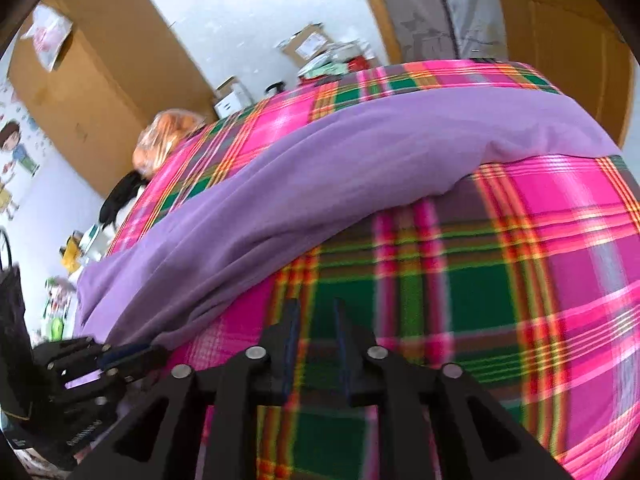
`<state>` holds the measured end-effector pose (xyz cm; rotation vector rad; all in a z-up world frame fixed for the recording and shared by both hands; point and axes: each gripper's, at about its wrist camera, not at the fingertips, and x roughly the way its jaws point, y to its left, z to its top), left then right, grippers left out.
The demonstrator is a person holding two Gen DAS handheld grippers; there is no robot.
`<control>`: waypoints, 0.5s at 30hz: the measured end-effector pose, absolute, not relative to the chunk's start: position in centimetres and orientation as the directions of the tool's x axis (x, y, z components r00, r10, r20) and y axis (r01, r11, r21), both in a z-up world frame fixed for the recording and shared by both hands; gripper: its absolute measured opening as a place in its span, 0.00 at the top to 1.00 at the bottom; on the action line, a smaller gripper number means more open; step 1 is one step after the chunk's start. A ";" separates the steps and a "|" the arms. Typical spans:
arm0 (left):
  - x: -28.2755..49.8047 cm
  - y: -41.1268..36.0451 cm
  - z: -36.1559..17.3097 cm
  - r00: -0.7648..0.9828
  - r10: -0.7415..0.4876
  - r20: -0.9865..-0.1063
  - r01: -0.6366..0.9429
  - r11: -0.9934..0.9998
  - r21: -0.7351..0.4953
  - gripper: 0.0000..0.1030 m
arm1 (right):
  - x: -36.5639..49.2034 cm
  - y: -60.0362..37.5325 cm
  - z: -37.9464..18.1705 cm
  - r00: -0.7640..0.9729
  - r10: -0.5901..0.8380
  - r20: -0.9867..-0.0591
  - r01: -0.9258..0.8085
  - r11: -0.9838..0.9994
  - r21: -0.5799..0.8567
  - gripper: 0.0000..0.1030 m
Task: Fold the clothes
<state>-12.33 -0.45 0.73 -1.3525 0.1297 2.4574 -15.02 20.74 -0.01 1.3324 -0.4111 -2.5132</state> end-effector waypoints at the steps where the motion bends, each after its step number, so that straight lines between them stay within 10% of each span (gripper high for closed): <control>1: -12.3 -0.8 0.9 -0.496 0.257 -0.829 -0.325 -0.941 -0.097 0.94 | -15.3 21.4 0.0 -0.548 -0.355 -0.757 0.080 -0.924 0.375 0.82; 15: -10.5 -2.9 3.1 -0.544 0.358 -0.759 -0.351 -0.918 -0.182 0.96 | -20.8 31.1 -0.5 -0.642 -0.315 -0.699 -0.194 -0.815 0.546 0.69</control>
